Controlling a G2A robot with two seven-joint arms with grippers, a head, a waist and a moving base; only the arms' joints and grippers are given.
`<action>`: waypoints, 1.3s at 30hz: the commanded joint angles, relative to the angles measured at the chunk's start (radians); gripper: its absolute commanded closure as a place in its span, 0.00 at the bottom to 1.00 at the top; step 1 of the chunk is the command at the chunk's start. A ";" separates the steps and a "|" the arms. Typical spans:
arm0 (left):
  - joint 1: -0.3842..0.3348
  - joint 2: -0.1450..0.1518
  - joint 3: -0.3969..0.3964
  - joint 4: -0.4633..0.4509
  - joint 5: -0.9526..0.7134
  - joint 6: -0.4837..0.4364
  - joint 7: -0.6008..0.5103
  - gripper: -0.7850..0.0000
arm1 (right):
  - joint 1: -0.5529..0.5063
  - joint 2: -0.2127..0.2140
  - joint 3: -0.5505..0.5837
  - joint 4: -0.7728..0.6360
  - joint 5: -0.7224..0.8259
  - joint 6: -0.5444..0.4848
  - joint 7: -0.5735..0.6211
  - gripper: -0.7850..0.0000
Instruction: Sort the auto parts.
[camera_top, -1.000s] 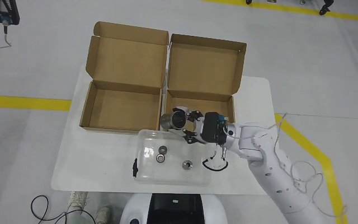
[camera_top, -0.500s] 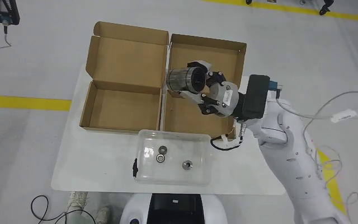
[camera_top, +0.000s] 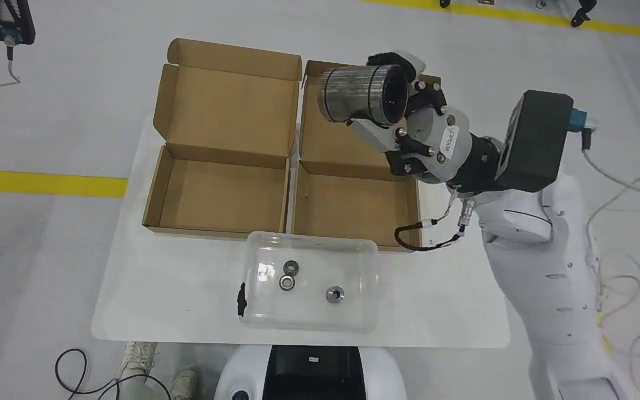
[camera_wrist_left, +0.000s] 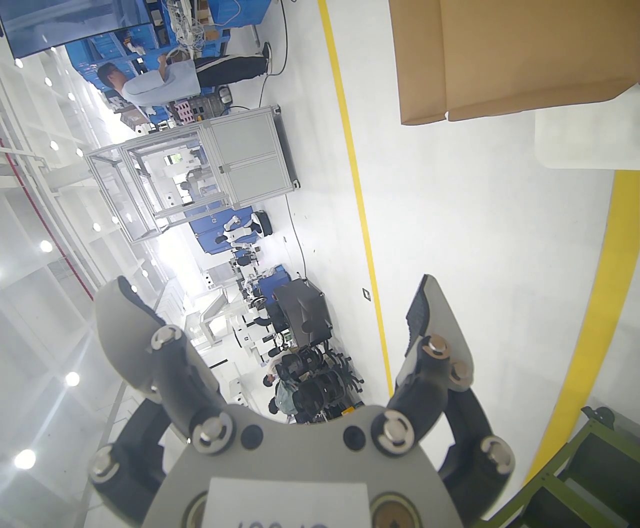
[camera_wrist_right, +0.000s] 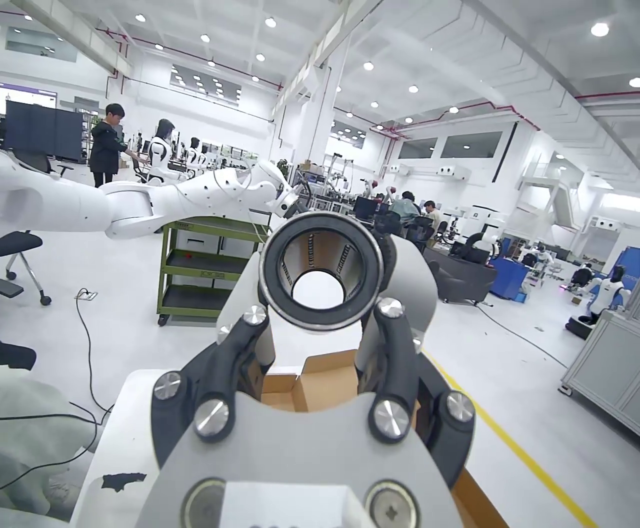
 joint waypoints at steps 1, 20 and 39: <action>0.000 0.000 0.000 0.000 0.000 0.000 0.000 0.00 | 0.000 0.000 -0.004 -0.002 -0.012 -0.005 0.002 1.00; 0.000 0.000 0.000 0.000 0.000 0.000 0.000 0.00 | -0.145 0.014 -0.102 0.024 -0.263 -0.021 0.257 1.00; 0.000 0.000 0.000 0.000 0.000 0.000 0.000 0.00 | -0.192 0.012 -0.173 0.266 -0.268 0.126 0.459 1.00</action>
